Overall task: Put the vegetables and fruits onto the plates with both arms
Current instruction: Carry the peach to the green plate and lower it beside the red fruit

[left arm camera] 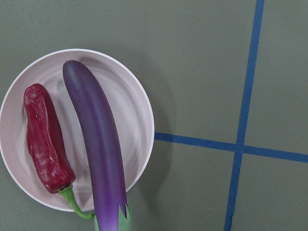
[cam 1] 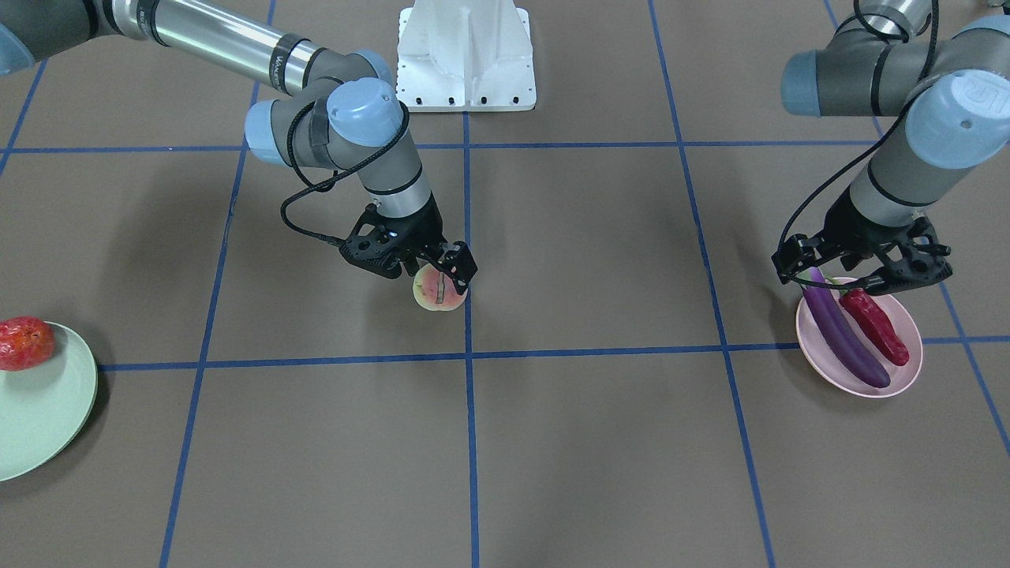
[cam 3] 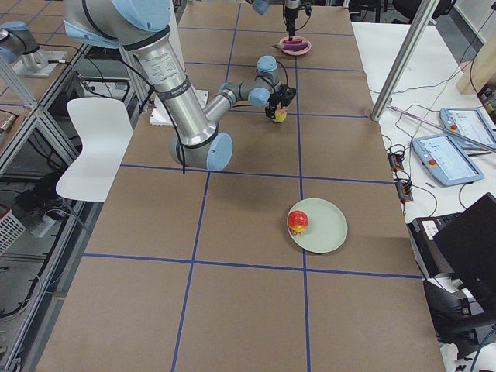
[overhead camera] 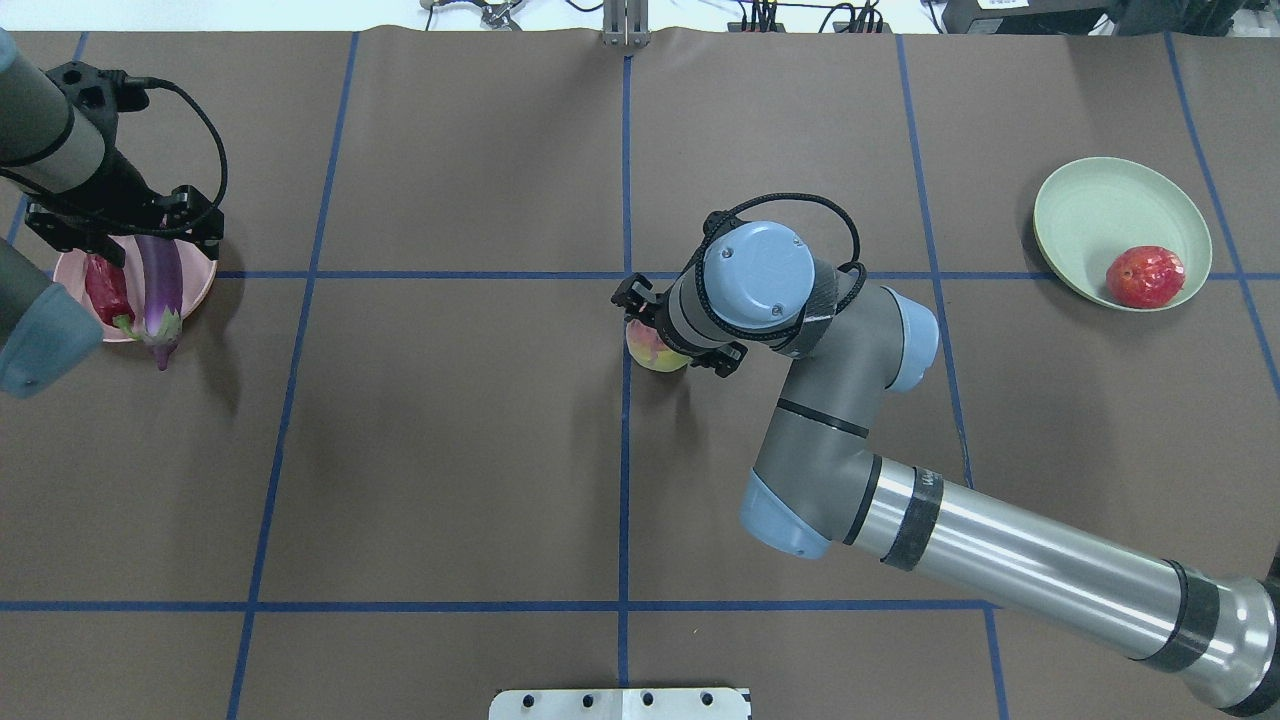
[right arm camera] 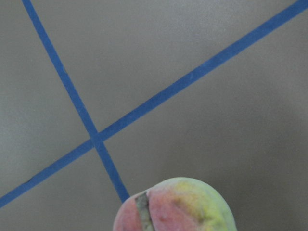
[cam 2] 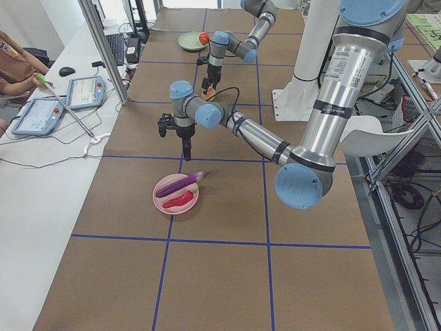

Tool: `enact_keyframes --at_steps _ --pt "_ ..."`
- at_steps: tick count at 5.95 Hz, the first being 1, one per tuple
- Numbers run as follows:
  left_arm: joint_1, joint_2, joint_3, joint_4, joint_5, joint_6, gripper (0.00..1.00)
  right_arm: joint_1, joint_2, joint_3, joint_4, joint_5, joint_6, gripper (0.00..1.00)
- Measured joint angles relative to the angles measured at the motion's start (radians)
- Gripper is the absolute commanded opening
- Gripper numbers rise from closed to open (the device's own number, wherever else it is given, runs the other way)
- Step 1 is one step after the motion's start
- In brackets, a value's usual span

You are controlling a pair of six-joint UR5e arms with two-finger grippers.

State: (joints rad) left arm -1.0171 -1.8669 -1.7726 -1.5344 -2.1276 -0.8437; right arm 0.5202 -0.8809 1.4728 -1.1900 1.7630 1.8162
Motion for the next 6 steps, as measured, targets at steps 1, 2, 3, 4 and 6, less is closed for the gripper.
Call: enact_keyframes --at_steps 1,2,3,4,6 --pt "0.001 0.000 -0.008 0.009 0.000 0.000 1.00 -0.003 0.001 -0.005 0.000 -0.002 0.002 0.01" --pt "0.003 0.000 -0.020 0.029 0.000 0.000 1.00 -0.003 0.002 -0.006 -0.002 -0.001 0.002 0.00" --pt "0.004 0.000 -0.030 0.044 0.000 0.000 1.00 0.001 0.007 -0.004 -0.003 0.003 0.001 0.00" --pt "0.005 0.000 -0.034 0.049 0.000 0.000 1.00 0.025 0.007 0.007 -0.009 0.027 -0.001 0.00" --pt "0.005 0.001 -0.065 0.072 0.000 0.000 1.00 0.174 -0.045 0.058 -0.016 0.184 -0.058 0.00"
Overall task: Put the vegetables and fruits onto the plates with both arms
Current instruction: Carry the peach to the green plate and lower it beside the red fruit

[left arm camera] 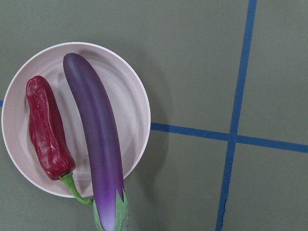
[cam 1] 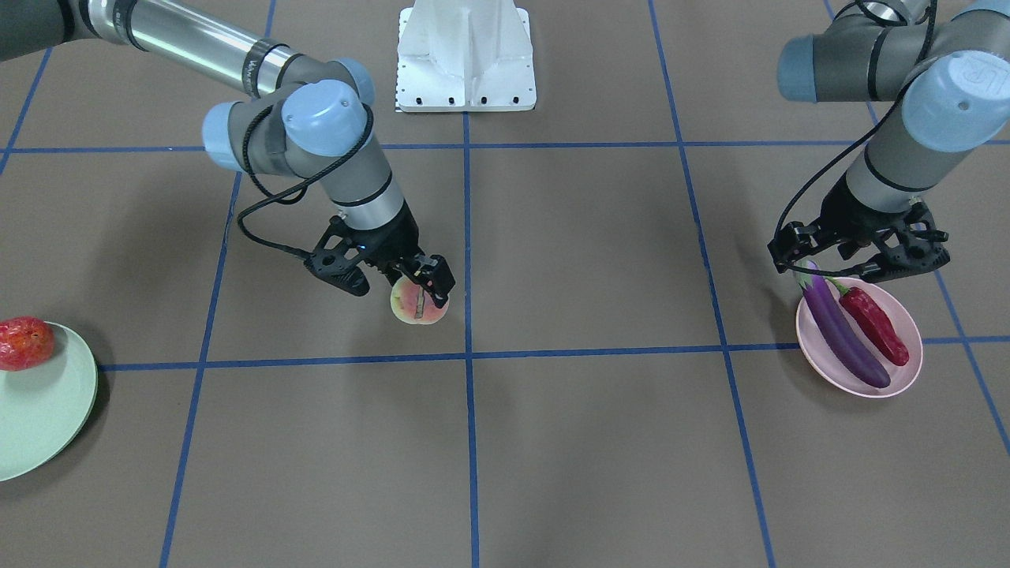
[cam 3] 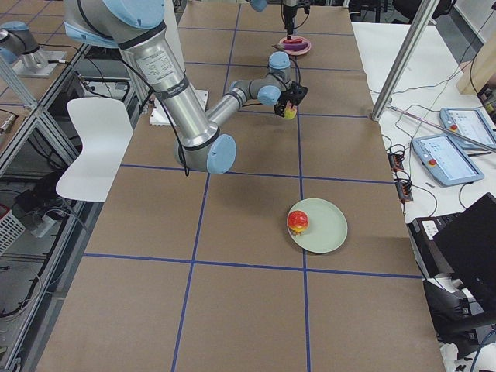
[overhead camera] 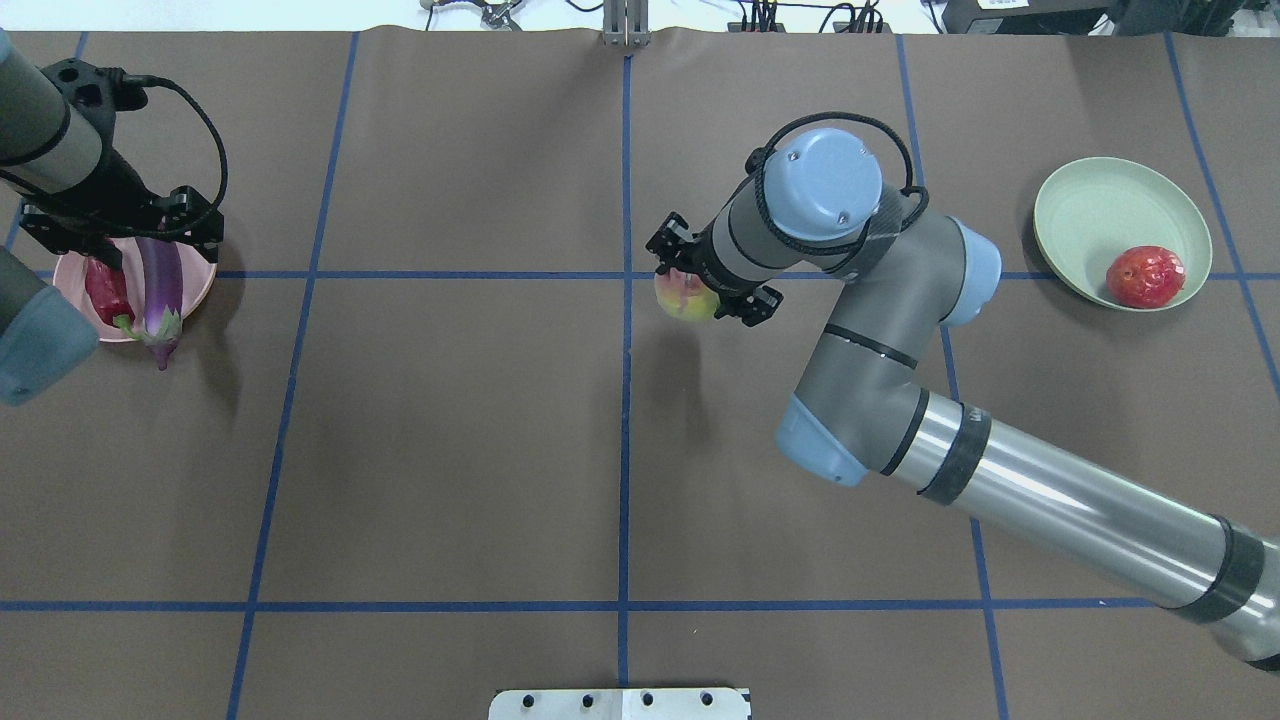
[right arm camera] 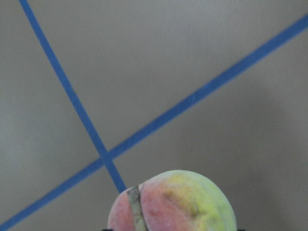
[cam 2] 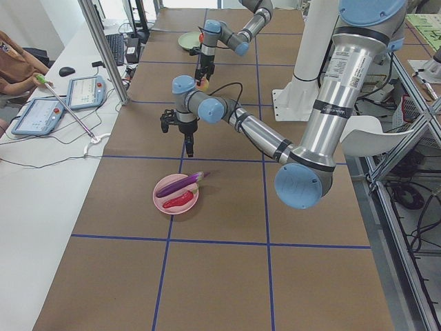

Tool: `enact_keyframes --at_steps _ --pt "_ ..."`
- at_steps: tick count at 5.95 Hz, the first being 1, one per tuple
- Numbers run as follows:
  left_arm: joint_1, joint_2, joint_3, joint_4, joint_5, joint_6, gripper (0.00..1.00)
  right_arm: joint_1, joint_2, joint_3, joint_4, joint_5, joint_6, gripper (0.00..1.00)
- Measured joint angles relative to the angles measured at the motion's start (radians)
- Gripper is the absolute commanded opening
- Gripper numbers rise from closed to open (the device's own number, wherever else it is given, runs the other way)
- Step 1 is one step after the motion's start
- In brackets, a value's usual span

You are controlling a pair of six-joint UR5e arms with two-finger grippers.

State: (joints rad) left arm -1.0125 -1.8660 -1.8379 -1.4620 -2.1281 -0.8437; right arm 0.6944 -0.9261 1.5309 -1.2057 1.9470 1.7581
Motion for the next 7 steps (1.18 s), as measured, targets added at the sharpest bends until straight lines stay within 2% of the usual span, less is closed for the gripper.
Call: enact_keyframes --at_steps 2,4,6,7 --pt "-0.001 0.000 -0.047 0.044 -0.001 0.000 1.00 0.203 -0.130 0.004 -0.001 0.126 -0.302 0.00" --pt "0.000 0.001 -0.080 0.072 -0.001 -0.003 1.00 0.402 -0.216 -0.109 -0.001 0.229 -0.650 0.00" --pt "0.001 0.000 -0.089 0.075 0.000 -0.008 1.00 0.518 -0.267 -0.240 0.001 0.305 -0.869 0.00" --pt "0.003 0.002 -0.088 0.075 0.003 -0.010 1.00 0.530 -0.282 -0.287 0.004 0.311 -0.913 0.98"
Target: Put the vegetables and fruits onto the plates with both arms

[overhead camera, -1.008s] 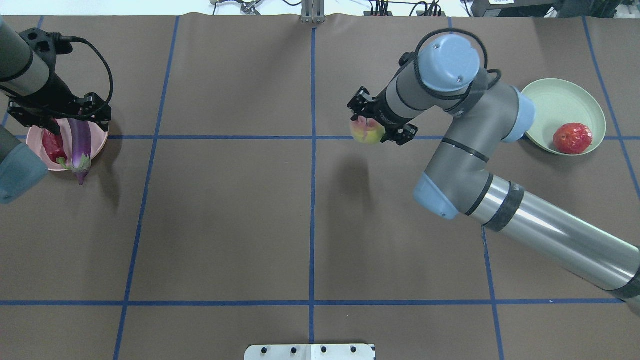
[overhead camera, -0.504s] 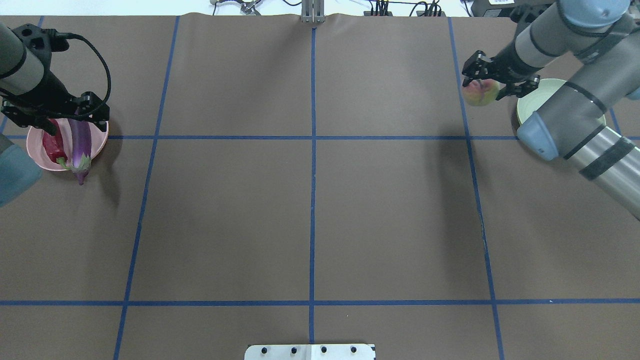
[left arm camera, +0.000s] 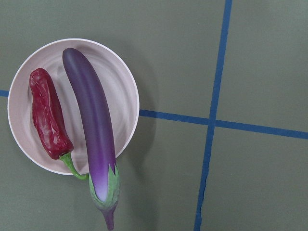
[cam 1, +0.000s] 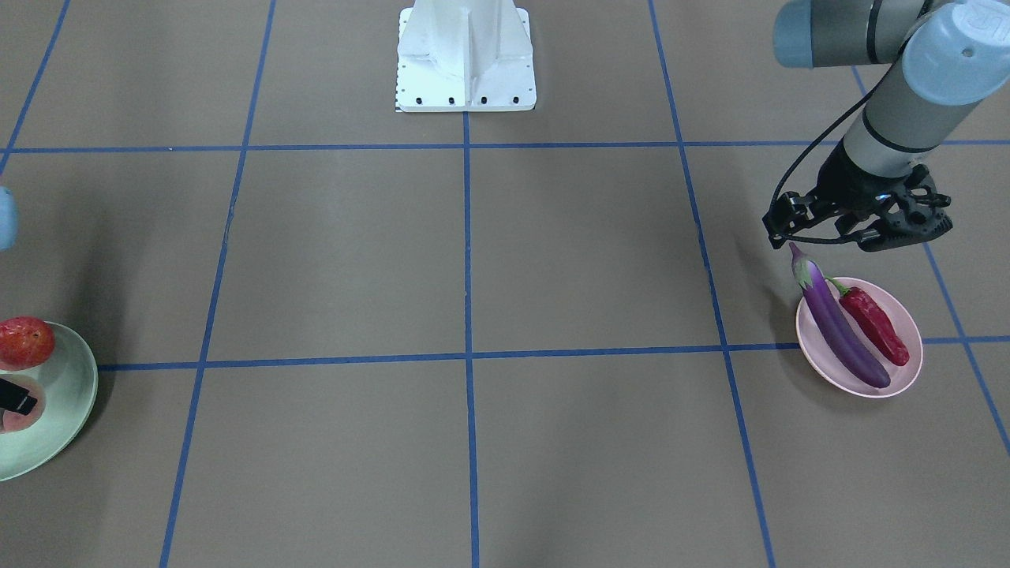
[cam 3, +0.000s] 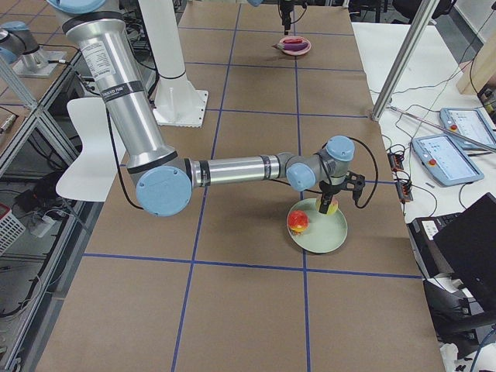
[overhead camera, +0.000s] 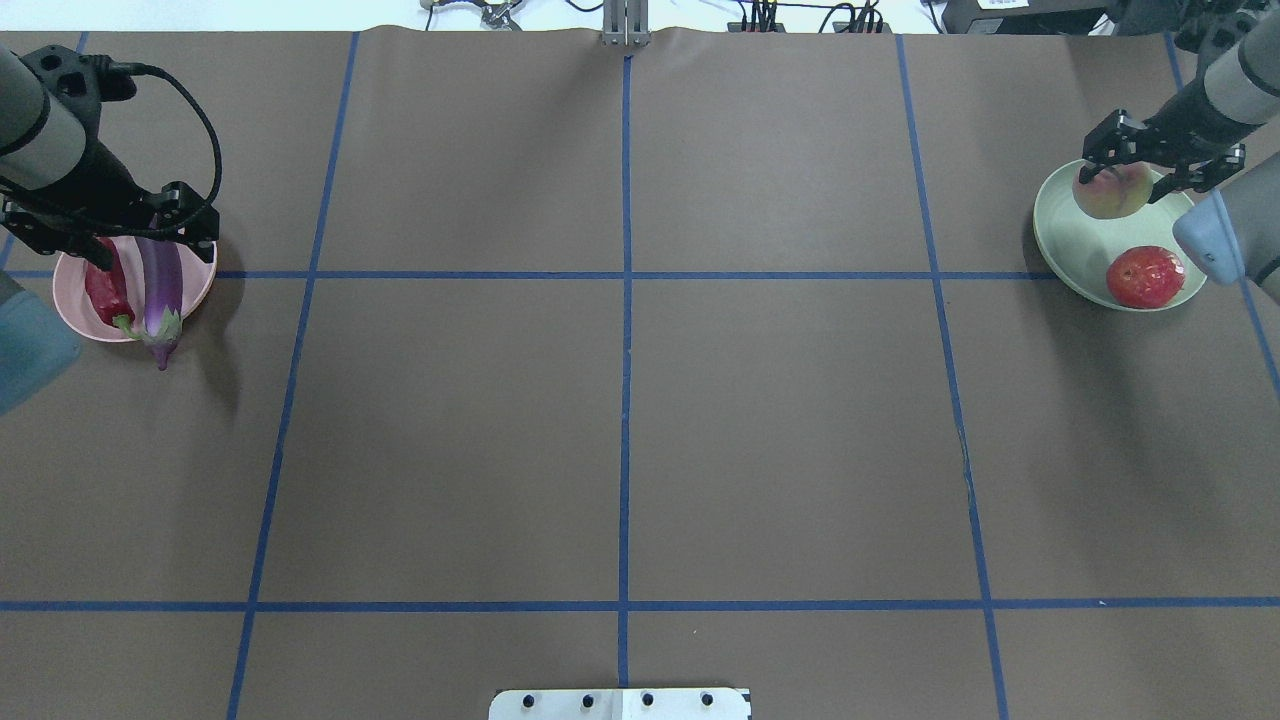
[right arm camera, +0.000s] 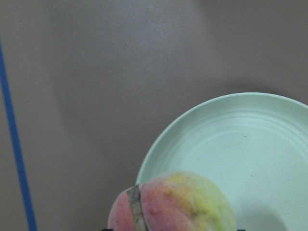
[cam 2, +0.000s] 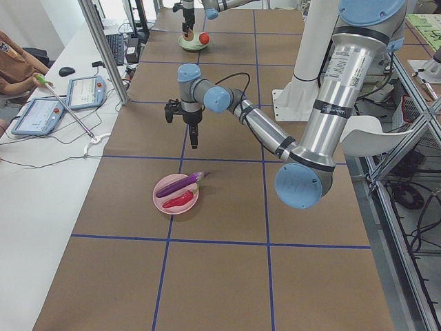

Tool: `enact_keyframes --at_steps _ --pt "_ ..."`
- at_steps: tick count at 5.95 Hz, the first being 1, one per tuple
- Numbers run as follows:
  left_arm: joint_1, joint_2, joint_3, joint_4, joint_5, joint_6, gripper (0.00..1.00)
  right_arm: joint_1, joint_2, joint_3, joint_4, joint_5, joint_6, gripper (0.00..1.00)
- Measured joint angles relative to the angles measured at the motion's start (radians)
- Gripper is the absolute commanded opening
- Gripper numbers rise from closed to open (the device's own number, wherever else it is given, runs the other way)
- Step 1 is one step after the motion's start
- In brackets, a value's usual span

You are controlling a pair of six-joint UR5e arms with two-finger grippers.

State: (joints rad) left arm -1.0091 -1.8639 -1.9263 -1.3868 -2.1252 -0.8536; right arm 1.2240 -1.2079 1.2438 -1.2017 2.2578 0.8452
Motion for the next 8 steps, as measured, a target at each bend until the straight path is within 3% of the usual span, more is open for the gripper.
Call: enact_keyframes --at_steps 2,4,6,8 --pt "0.004 0.008 -0.005 -0.001 0.004 -0.001 1.00 -0.001 -0.007 -0.050 0.003 0.000 -0.014 1.00" --pt "-0.004 0.059 -0.059 -0.001 -0.004 0.044 1.00 0.027 -0.015 -0.007 0.001 0.019 -0.023 1.00" --pt "-0.072 0.162 -0.125 -0.001 -0.045 0.240 1.00 0.141 -0.040 0.066 -0.006 0.106 -0.120 1.00" --pt "-0.238 0.255 -0.109 0.000 -0.139 0.554 1.00 0.266 -0.117 0.106 -0.045 0.176 -0.380 1.00"
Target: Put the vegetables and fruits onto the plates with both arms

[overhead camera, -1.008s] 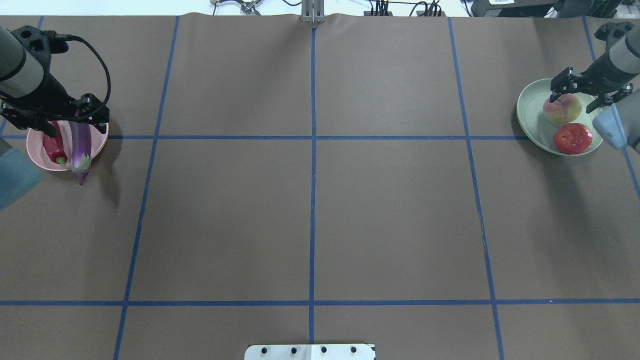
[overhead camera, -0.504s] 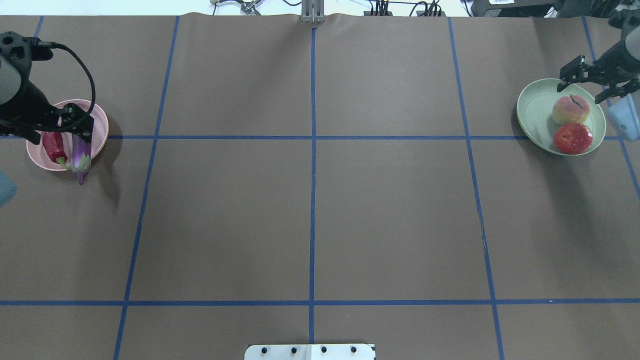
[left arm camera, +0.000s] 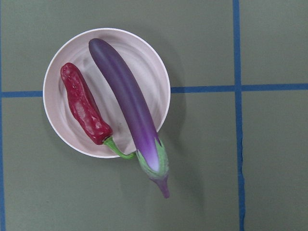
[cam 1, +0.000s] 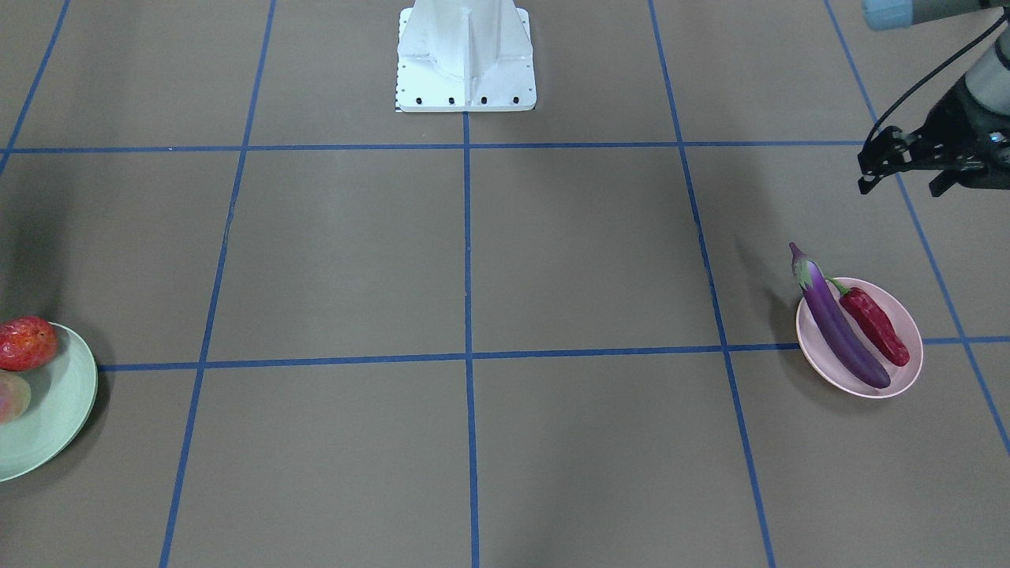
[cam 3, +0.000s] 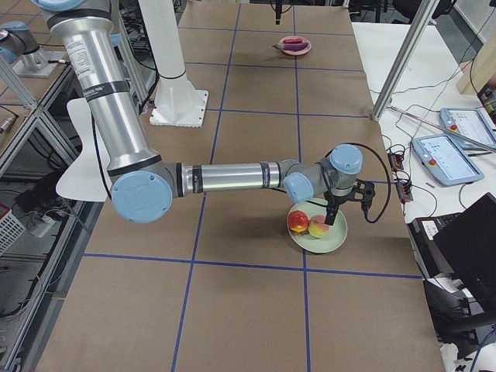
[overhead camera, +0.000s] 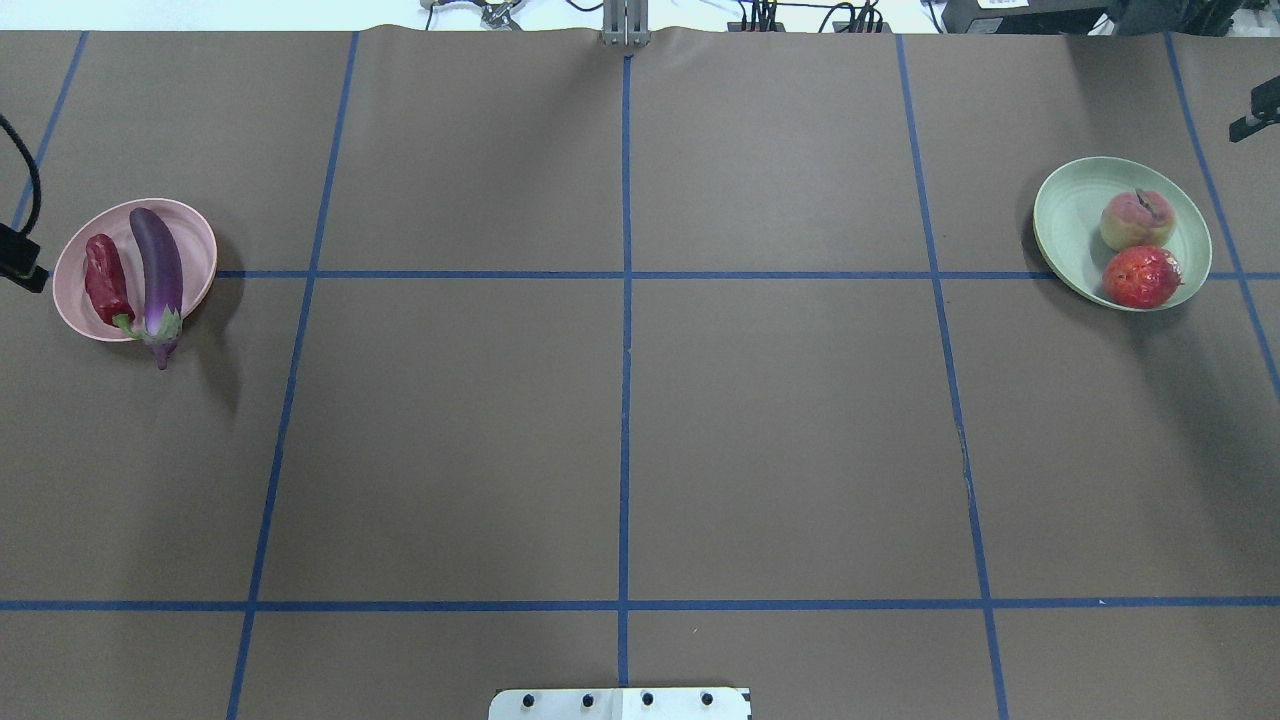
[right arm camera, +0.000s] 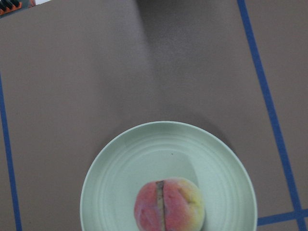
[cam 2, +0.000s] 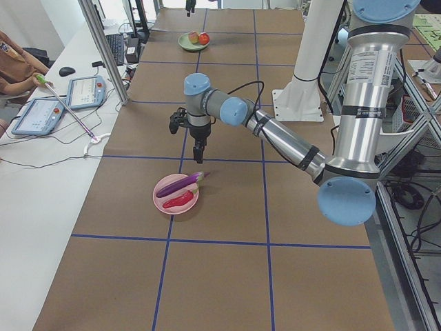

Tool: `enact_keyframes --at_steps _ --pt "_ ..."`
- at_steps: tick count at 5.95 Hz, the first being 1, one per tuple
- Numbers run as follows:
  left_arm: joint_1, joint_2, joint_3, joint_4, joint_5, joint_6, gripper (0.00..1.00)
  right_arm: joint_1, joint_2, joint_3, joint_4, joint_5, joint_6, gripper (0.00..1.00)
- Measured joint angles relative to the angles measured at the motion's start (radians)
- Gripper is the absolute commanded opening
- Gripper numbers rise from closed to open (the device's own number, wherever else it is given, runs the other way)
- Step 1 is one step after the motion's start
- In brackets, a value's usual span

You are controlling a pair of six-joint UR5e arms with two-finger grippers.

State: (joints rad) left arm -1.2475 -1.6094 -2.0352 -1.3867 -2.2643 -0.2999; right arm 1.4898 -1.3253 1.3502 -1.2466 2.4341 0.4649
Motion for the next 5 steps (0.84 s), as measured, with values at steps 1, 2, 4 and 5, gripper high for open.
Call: enact_keyframes --at_steps 1,2,4,5 --pt "-0.086 0.043 0.036 0.000 -0.038 0.146 1.00 0.052 -0.045 0.031 -0.067 0.007 -0.177 1.00" --pt "-0.147 0.074 0.068 -0.003 -0.059 0.228 1.00 0.094 -0.081 0.065 -0.149 0.007 -0.344 1.00" --pt "-0.234 0.103 0.130 -0.004 -0.071 0.361 1.00 0.124 -0.119 0.215 -0.382 -0.002 -0.500 1.00" --pt "-0.255 0.110 0.143 -0.001 -0.083 0.394 1.00 0.118 -0.155 0.304 -0.459 -0.012 -0.515 1.00"
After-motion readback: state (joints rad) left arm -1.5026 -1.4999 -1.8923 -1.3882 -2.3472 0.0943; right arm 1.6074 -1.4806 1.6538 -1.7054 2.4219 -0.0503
